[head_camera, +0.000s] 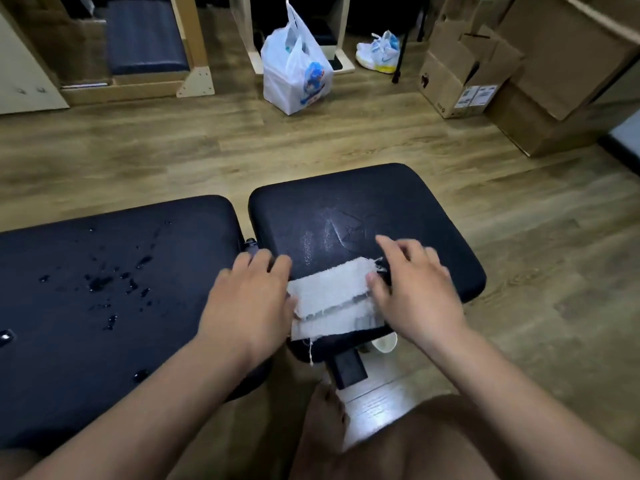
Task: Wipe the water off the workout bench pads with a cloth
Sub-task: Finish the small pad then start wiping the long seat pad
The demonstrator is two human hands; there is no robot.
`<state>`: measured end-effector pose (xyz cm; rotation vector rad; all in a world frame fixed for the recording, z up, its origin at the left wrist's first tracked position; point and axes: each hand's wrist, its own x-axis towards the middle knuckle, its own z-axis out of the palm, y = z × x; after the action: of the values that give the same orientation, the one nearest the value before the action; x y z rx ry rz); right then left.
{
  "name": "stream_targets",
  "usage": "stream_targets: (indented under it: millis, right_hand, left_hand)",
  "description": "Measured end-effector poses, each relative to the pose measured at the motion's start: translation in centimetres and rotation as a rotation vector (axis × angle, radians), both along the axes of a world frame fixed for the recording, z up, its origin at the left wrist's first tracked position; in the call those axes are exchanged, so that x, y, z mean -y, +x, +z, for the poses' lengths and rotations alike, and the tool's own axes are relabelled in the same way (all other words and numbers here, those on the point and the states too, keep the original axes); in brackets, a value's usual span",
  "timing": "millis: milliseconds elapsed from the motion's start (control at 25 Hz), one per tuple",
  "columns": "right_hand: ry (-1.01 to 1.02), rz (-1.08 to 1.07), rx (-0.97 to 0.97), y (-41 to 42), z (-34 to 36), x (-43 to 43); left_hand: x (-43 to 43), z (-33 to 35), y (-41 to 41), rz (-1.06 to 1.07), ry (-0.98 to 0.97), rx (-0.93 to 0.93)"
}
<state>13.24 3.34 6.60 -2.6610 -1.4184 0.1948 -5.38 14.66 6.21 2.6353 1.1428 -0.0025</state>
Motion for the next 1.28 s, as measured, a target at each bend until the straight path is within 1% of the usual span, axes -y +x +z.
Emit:
stream_targets:
  millis: [40,80,160,200,280,320,400,520,600,720,800,880,960,1040,1080,1160,1280]
  right_hand:
    - [0.020,0.102,0.104,-1.1,-0.6,-0.5]
    - [0.024,0.212,0.117,-2.9,-1.6,-0.6]
    - [-0.044,0.357,0.061,-5.8,-3.3,-0.3]
    - [-0.093,0.373,0.040,-6.0,-3.8,-0.6]
    - [-0.098,0.363,0.002,-4.8,-4.0,-2.8]
    - [-0.097,0.355,-0.015,-4.0,-4.1,-4.7]
    - [-0.068,0.294,-0.017,-2.3,-4.4,-10.1]
    - [-0.020,0.238,-0.036,-0.8,-4.5,-18.3]
    - [0.039,0.228,-0.072,-0.1,-4.4,-20.6]
    - [0.135,0.270,-0.102,-0.6,-4.6,-17.8]
    - [0.156,0.296,-0.130,-1.7,-4.7,-12.4]
    - [0.169,0.310,-0.159,-3.1,-4.5,-5.1]
    - [0.167,0.378,-0.190,-4.1,-4.3,1.4]
    - [0.158,0.453,-0.200,-3.8,-4.5,4.4]
    - [0.160,0.454,-0.197,-3.3,-4.7,4.3]
    - [0.173,0.368,-0.188,-2.5,-4.9,1.4]
    - [0.168,0.213,-0.141,-0.8,-4.9,-7.3]
  left_hand:
    - [-0.5,-1.0,-0.6,-0.085,0.118,0.007]
    - [-0.6,-2.0,-1.5,-0.137,0.157,0.065]
    - [-0.1,-4.0,-3.2,-0.160,0.080,0.148]
    - [0.2,-4.8,-3.7,-0.138,0.053,0.187]
    - [0.4,-5.3,-3.5,-0.104,0.062,0.242]
    - [0.5,-5.2,-3.4,-0.100,0.058,0.241]
    - [0.6,-5.2,-3.3,-0.089,0.078,0.258]
    - [0.6,-5.3,-3.3,-0.100,0.087,0.232]
    - [0.6,-5.3,-3.2,-0.094,0.092,0.241]
    - [0.6,-5.0,-3.2,-0.072,0.083,0.262]
    - [0.6,-5.0,-3.2,-0.063,0.076,0.268]
    - [0.7,-5.1,-3.2,-0.069,0.078,0.269]
    - [0.7,-5.3,-3.2,-0.075,0.088,0.266]
    - [0.7,-5.4,-3.2,-0.081,0.097,0.256]
    - [0.8,-5.4,-3.2,-0.083,0.101,0.251]
    - [0.7,-5.4,-3.1,-0.083,0.111,0.240]
    - [0.7,-5.4,-3.1,-0.086,0.114,0.227]
